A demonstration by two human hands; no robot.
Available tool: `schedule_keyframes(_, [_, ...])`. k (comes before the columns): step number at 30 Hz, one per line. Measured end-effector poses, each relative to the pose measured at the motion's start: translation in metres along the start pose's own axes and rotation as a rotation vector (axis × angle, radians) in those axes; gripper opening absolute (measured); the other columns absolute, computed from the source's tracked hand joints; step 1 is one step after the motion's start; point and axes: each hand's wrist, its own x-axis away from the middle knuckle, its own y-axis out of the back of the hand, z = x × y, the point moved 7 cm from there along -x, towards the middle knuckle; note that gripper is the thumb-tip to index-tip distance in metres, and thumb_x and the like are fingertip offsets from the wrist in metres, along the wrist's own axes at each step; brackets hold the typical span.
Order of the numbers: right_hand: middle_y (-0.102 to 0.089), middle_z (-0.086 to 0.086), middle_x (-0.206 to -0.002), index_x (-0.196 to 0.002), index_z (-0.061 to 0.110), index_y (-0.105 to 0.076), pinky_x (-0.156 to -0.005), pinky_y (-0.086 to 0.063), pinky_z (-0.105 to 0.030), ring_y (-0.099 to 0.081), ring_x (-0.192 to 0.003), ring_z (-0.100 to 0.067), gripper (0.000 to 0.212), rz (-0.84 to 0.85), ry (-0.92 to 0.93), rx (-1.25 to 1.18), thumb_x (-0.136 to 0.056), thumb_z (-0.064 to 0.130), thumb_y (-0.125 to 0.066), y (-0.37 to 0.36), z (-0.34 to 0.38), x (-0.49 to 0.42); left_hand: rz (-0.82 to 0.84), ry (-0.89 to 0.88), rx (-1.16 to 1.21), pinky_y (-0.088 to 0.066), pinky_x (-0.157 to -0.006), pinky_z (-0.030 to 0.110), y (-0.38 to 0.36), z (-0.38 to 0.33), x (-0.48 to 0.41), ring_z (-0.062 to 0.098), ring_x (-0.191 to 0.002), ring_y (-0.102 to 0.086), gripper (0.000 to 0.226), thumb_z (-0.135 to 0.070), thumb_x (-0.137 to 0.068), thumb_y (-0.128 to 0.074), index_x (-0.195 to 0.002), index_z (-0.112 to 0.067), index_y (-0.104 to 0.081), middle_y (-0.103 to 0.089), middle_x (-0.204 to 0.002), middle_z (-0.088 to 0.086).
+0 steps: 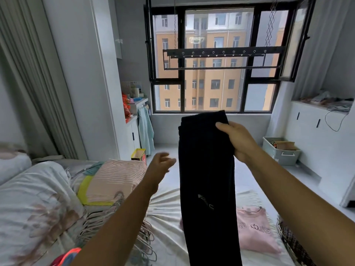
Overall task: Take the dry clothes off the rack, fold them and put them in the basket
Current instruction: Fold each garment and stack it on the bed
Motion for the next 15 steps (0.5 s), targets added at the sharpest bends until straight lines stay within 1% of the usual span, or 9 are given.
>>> schedule_keyframes(2, [-0.067, -0.004, -0.098, -0.103, 0.015, -0.061, -0.073, -0.052, -0.026, -0.064, -0.09, -0.018, 0.014, -0.015, 0.007, -0.083, -0.094, 0.022, -0.053, 0.003, 0.013, 0.001, 0.06, 0.167, -0.067, -0.042, -0.08, 0.029, 0.005, 0.045, 0.01, 0.018, -0.102, -0.049, 0.044, -0.045, -0.086, -0.059, -0.116, -0.014, -0.049, -0.052, -0.117, 0.008])
schedule_keyframes(3, [-0.068, -0.004, -0.097, -0.101, 0.015, -0.061, -0.072, -0.052, -0.027, -0.065, -0.09, -0.018, 0.013, -0.027, 0.007, -0.123, -0.094, 0.022, -0.053, 0.004, 0.019, 0.002, 0.104, 0.231, -0.047, -0.04, -0.086, 0.032, 0.002, 0.063, 0.017, 0.017, -0.105, -0.048, 0.055, -0.059, -0.081, -0.056, -0.116, -0.017, -0.049, -0.051, -0.12, 0.005])
schedule_keyframes(5, [-0.068, -0.005, -0.098, -0.099, 0.015, -0.062, -0.073, -0.053, -0.029, -0.064, -0.091, -0.02, 0.014, -0.047, 0.011, -0.172, -0.094, 0.024, -0.053, 0.008, 0.028, 0.002, 0.202, 0.328, -0.005, -0.032, -0.1, 0.038, -0.009, 0.09, 0.03, 0.014, -0.115, -0.047, 0.078, -0.077, -0.073, -0.041, -0.126, -0.02, -0.047, -0.05, -0.126, 0.001])
schedule_keyframes(6, [-0.067, -0.005, -0.098, -0.099, 0.015, -0.062, -0.073, -0.053, -0.029, -0.064, -0.092, -0.02, 0.014, -0.056, 0.013, -0.177, -0.094, 0.025, -0.053, 0.01, 0.031, 0.003, 0.239, 0.368, 0.005, -0.03, -0.102, 0.04, -0.015, 0.1, 0.034, 0.014, -0.116, -0.049, 0.083, -0.081, -0.074, -0.033, -0.129, -0.021, -0.047, -0.053, -0.126, 0.0])
schedule_keyframes(9, [-0.067, -0.003, -0.096, -0.097, 0.018, -0.062, -0.07, -0.053, -0.029, -0.064, -0.09, -0.019, 0.013, -0.087, 0.025, -0.173, -0.094, 0.026, -0.053, 0.02, 0.037, 0.004, 0.253, 0.472, 0.038, -0.036, -0.091, 0.037, -0.025, 0.118, 0.043, 0.016, -0.1, -0.057, 0.079, -0.075, -0.082, -0.017, -0.122, -0.019, -0.055, -0.062, -0.107, 0.002])
schedule_keyframes(11, [-0.068, -0.002, -0.097, -0.098, 0.018, -0.063, -0.067, -0.054, -0.028, -0.065, -0.089, -0.018, 0.014, -0.097, 0.022, -0.203, -0.093, 0.027, -0.053, 0.029, 0.039, 0.005, 0.25, 0.486, -0.055, -0.038, -0.083, 0.034, -0.025, 0.12, 0.047, 0.015, -0.093, -0.057, 0.096, -0.091, -0.065, -0.019, -0.114, -0.019, -0.058, -0.062, -0.101, 0.002])
schedule_keyframes(12, [-0.069, -0.003, -0.097, -0.099, 0.017, -0.063, -0.066, -0.055, -0.028, -0.066, -0.088, -0.018, 0.015, -0.101, 0.019, -0.232, -0.093, 0.027, -0.054, 0.033, 0.039, 0.005, 0.273, 0.495, -0.064, -0.039, -0.082, 0.033, -0.028, 0.12, 0.049, 0.013, -0.093, -0.057, 0.102, -0.095, -0.057, -0.016, -0.11, -0.021, -0.061, -0.064, -0.098, 0.0])
schedule_keyframes(13, [-0.069, -0.003, -0.096, -0.1, 0.017, -0.064, -0.064, -0.055, -0.027, -0.066, -0.087, -0.018, 0.016, -0.106, 0.016, -0.25, -0.092, 0.028, -0.054, 0.038, 0.039, 0.005, 0.333, 0.506, -0.007, -0.04, -0.082, 0.033, -0.035, 0.119, 0.051, 0.013, -0.096, -0.059, 0.1, -0.092, -0.059, -0.011, -0.109, -0.022, -0.063, -0.066, -0.099, -0.001])
schedule_keyframes(15, [-0.069, -0.001, -0.093, -0.098, 0.018, -0.064, -0.063, -0.055, -0.027, -0.066, -0.085, -0.017, 0.015, -0.123, 0.017, -0.258, -0.093, 0.028, -0.054, 0.047, 0.042, 0.005, 0.487, 0.508, 0.211, -0.04, -0.091, 0.035, -0.059, 0.111, 0.057, 0.019, -0.109, -0.058, 0.091, -0.078, -0.073, -0.005, -0.122, -0.024, -0.06, -0.067, -0.112, 0.001])
